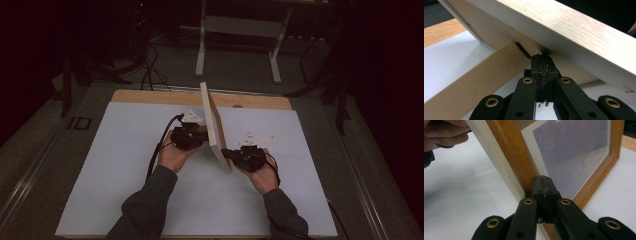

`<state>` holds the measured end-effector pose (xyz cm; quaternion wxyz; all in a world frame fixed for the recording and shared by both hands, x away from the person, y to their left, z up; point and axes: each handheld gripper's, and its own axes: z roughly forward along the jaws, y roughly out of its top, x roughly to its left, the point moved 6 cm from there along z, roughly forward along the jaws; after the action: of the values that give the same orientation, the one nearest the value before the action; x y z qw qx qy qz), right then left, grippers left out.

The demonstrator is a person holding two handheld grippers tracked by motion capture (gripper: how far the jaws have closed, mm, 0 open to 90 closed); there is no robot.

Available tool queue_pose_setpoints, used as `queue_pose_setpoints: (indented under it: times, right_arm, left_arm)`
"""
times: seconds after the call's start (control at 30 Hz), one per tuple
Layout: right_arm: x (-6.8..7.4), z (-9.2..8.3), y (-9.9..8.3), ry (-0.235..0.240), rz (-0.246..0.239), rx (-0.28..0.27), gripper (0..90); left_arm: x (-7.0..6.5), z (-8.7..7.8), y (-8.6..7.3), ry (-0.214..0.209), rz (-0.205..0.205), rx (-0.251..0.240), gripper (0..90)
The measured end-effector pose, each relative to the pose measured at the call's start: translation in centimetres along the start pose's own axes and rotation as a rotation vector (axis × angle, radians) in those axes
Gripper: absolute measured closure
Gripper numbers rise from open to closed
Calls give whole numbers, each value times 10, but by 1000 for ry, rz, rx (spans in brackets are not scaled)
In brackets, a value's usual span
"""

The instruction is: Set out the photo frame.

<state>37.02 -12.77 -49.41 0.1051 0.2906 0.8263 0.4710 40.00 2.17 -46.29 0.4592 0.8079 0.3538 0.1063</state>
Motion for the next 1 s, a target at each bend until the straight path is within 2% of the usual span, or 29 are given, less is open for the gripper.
queue_pose_setpoints:
  times: [0.3,0.47,0.5,0.83,0.93,1.0]
  right_arm:
    - [2,1,1,2,5,1,900]
    - [3,3,2,8,8,4,900]
    - [4,5,3,21,16,5,900]
    - [10,14,8,32,6,16,900]
    - [10,14,7,26,-2,19,900]
    - [9,14,7,19,-4,22,878]
  left_arm:
    - [2,-1,-2,-71,-21,-38,900]
    - [5,-2,-2,-76,-22,-38,900]
    - [6,-2,-2,-76,-22,-37,900]
    - [12,-4,-3,-86,-40,-37,900]
    - [13,-4,-3,-82,-55,-36,887]
    - [15,-5,-4,-95,-72,-44,845]
